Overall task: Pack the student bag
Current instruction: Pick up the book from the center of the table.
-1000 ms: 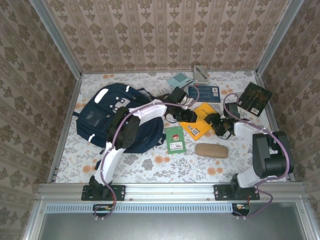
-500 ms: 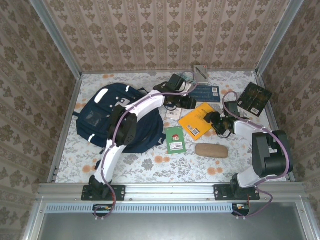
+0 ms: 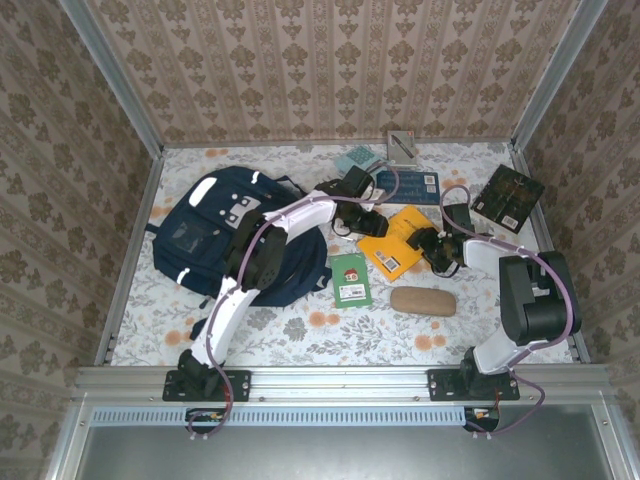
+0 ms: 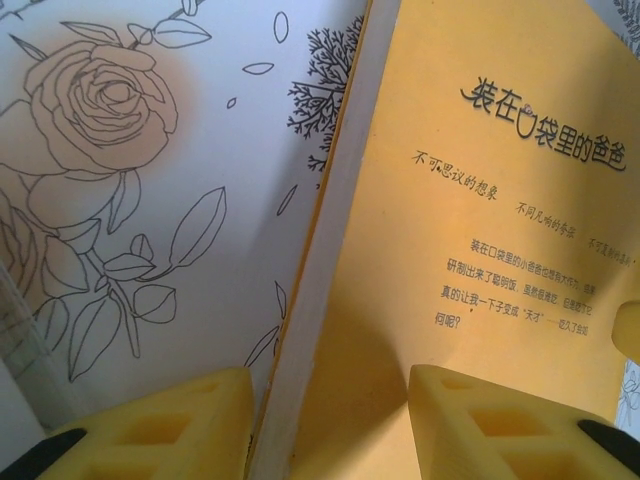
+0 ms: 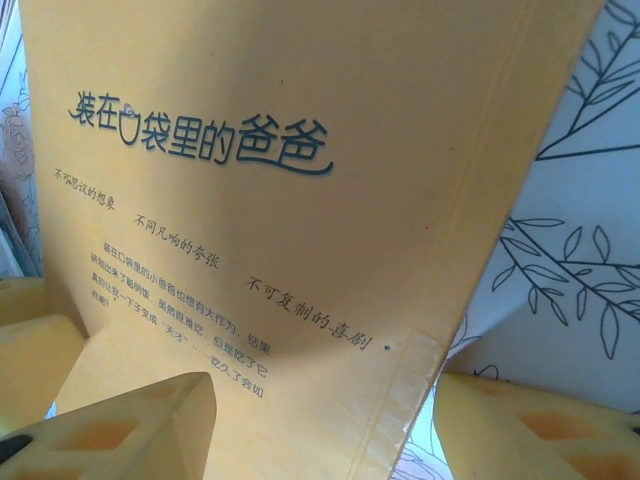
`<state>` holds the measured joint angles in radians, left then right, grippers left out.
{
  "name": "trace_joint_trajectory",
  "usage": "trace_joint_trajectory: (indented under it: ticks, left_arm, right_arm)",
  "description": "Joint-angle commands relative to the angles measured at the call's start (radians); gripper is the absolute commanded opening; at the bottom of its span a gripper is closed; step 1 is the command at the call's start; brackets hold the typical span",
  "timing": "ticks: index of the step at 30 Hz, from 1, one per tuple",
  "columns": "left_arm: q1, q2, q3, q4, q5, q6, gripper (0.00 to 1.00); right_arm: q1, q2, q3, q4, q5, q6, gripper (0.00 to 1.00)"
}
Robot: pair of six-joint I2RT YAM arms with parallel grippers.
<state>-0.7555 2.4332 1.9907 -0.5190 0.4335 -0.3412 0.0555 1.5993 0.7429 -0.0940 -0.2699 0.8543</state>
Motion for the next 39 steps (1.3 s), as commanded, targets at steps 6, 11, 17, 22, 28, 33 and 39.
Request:
trace_joint_trajectory:
  ticks: [6,11,17,22,28,33,39]
  left_arm:
    - [-0.019,0.018,-0.037,-0.038,0.119,-0.04,0.44]
    - [-0.021,0.017,-0.036,-0.026,0.151,-0.053,0.43]
    - [-0.021,0.005,-0.035,-0.024,0.179,-0.057,0.43]
    - [-0.021,-0.002,-0.034,-0.021,0.192,-0.06,0.44]
    - [-0.02,-0.002,-0.034,-0.021,0.193,-0.064,0.43]
    - [-0.019,-0.008,-0.042,-0.02,0.189,-0.067,0.44]
    - [-0.008,-0.052,-0.037,-0.014,0.18,-0.085,0.45]
  right_arm:
    - [0.047,-0.014,-0.025,0.311,-0.202,0.108,0.57]
    - [0.049,-0.061,-0.014,0.336,-0.232,0.119,0.57]
    - [0.049,-0.112,-0.058,0.446,-0.245,0.189,0.57]
    - [0.049,-0.157,-0.063,0.437,-0.224,0.199,0.58]
    - [0.049,-0.108,-0.001,0.2,-0.165,0.109,0.52]
    - [0.049,-0.062,0.008,0.128,-0.124,0.07,0.34]
    - [0.049,-0.076,0.004,0.121,-0.102,0.052,0.0]
